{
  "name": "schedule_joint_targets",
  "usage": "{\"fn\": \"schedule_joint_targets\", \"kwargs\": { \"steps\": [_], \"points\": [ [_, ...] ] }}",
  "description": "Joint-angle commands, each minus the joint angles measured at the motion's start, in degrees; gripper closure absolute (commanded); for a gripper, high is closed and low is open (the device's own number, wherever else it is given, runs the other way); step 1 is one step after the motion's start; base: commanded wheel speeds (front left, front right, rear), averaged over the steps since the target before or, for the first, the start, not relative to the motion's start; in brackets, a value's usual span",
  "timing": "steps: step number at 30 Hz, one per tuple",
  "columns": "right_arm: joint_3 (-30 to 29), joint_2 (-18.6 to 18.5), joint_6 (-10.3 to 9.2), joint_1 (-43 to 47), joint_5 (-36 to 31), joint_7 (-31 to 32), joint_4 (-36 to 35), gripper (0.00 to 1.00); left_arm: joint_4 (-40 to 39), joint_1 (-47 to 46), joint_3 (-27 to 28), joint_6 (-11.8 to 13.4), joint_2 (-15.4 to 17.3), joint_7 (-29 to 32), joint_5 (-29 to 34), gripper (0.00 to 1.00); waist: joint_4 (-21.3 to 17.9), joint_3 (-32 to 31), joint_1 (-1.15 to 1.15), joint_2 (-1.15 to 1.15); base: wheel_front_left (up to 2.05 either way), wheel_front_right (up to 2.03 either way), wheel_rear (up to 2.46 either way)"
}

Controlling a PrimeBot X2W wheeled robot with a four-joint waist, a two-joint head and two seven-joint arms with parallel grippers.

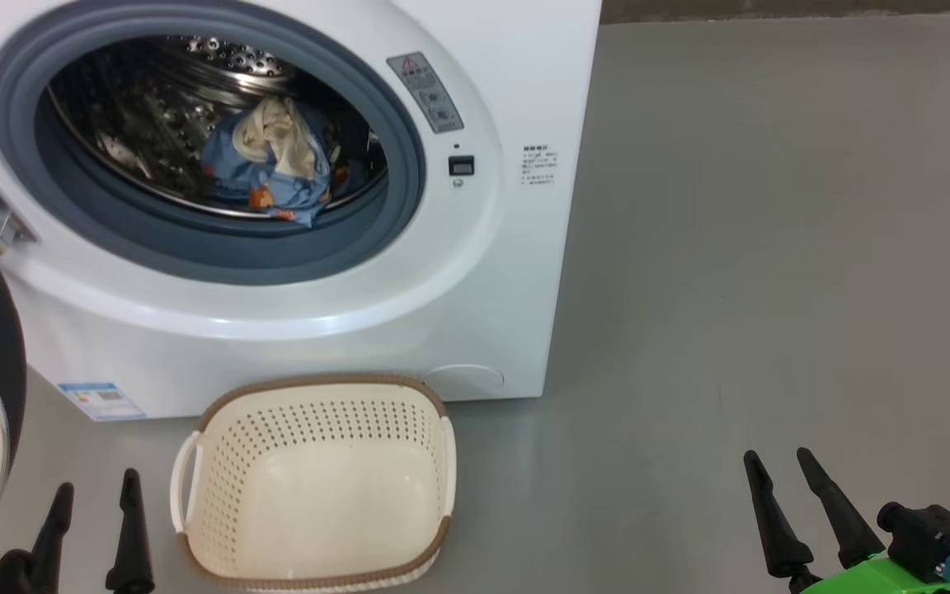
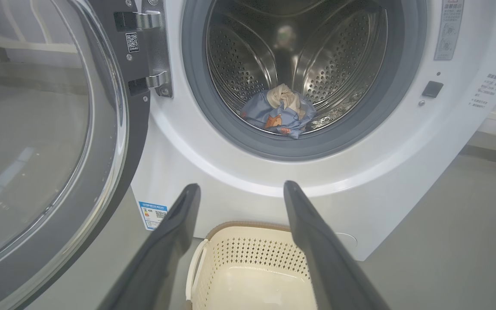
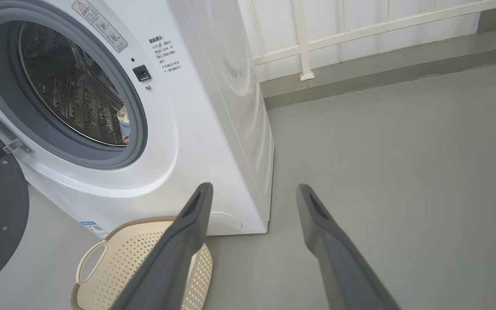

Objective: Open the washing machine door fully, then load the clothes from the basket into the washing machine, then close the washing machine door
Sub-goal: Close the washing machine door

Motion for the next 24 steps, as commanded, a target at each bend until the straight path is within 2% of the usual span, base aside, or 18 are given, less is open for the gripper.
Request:
{"fn": "schedule_joint_targets", "kwargs": {
  "steps": [1,11,24],
  "points": [
    [1.0,-0.4,0.09,-0.2,-0.4,-0.7,-1.5,0.00,-1.6,-1.2,2.1,-0.1,1.4,-0.4,-0.2,0.00,0.0,0.2,0.00,0.00,-1.67,1.67,0.00],
    [0.9,-0.5,0.09,-0.2,-0.4,-0.7,-1.5,0.00,-2.3,-1.1,1.5,-0.1,1.6,-0.4,-0.6,0.00,0.4,0.2,0.00,0.00,-1.28,1.28,0.00],
    [0.8,-1.1,0.09,0.4,-0.4,-0.7,-1.4,0.00,-2.1,-0.9,0.9,-0.1,1.1,-0.4,-0.5,0.00,2.5,-1.2,0.00,0.00,-0.11,0.11,0.00]
  ]
}}
